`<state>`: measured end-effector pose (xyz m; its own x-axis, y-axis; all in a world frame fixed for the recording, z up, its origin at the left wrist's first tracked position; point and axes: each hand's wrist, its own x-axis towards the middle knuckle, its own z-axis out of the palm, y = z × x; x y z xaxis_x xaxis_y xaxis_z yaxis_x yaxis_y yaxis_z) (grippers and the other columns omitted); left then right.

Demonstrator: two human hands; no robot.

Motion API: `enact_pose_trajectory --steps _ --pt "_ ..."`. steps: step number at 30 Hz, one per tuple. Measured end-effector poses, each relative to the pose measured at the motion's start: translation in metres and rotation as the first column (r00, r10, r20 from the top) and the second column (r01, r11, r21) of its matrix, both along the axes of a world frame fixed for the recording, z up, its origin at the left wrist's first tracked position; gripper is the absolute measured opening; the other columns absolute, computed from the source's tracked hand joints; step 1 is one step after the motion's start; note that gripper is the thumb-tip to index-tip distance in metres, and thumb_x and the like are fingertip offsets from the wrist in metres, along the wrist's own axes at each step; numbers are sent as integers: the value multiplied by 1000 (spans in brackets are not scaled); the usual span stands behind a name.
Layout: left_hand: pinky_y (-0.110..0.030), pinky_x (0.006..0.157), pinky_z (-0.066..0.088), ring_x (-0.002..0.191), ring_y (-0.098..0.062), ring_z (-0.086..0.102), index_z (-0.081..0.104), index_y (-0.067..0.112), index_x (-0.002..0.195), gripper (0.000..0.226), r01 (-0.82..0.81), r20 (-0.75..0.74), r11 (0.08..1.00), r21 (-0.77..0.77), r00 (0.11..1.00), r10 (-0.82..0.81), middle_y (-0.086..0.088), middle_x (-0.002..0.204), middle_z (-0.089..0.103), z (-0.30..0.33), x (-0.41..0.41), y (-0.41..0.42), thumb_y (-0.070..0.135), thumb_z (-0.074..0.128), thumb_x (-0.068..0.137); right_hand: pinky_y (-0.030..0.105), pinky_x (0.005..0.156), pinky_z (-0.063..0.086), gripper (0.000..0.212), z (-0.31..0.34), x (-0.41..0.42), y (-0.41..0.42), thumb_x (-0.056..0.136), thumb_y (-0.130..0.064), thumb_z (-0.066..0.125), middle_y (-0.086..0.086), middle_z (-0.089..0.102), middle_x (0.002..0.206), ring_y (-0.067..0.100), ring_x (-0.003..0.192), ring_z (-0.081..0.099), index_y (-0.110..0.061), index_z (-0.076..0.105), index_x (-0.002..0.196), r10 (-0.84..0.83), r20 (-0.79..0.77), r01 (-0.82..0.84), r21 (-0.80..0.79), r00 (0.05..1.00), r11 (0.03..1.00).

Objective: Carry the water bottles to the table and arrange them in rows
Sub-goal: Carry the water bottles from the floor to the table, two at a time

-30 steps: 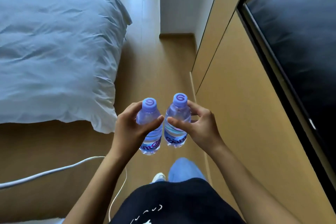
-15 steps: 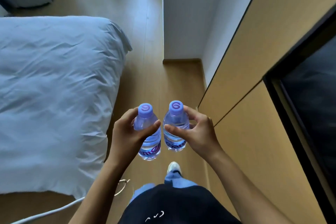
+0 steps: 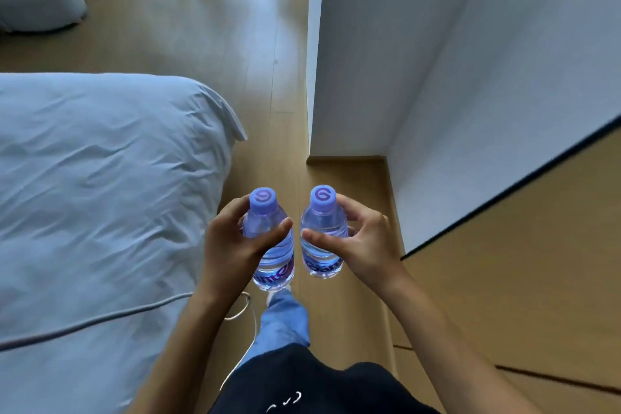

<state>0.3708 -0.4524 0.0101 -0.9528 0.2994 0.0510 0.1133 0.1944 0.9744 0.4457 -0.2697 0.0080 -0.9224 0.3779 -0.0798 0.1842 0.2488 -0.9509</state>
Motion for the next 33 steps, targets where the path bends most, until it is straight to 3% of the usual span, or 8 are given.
enact_pose_trajectory --steps 2,7,11,16,20,28,33 --pt "-47 80 56 83 -21 69 70 17 98 34 -1 -6 1000 -30 1000 1 -5 88 73 3 -54 9 16 88 70 44 89 58 70 0 -53 9 67 -38 89 2 73 113 18 102 70 -16 65 129 -9 9 9 -2 1000 1000" --pt "-46 76 57 78 -21 69 70 16 92 26 27 -35 998 -57 999 -29 -3 82 73 15 -181 29 11 86 72 44 88 59 73 6 -181 27 68 -50 82 0 71 117 18 103 69 -18 62 131 6 -11 -6 -28 1000 1000" --pt "-43 73 56 75 -18 68 69 18 90 24 17 -47 996 -90 999 -22 0 79 72 16 -270 47 26 81 71 45 88 58 74 3 -272 43 67 -56 81 -2 72 115 18 103 70 -20 64 129 -2 -9 2 -45 1000 999" --pt "-35 69 55 71 -15 67 67 17 87 24 23 -64 991 -130 997 -32 1 76 71 7 -394 84 32 78 71 43 86 60 56 -11 -398 80 70 -34 89 -6 76 104 13 94 73 -19 69 120 10 -11 -11 -87 1000 996" --pt "-29 68 55 73 -10 66 66 19 91 26 -1 -106 988 -157 994 -16 6 82 71 9 -501 120 34 76 72 37 83 61 56 -10 -511 119 70 -36 87 -8 75 105 9 93 73 -18 69 120 60 -40 -63 -81 997 995" --pt "-30 66 55 71 -13 68 69 15 96 33 -84 -104 984 -158 992 68 4 81 73 21 -693 175 30 85 72 33 80 61 45 11 -709 179 67 -48 84 -22 74 97 5 91 71 -42 68 109 121 -89 -122 -10 989 992" --pt "-31 66 55 68 -9 66 69 25 91 34 -88 -39 988 -128 996 84 3 78 73 14 -808 204 39 87 66 31 78 61 40 9 -820 205 66 -53 81 -25 73 96 7 90 72 -49 66 103 96 -104 -97 -4 990 995"
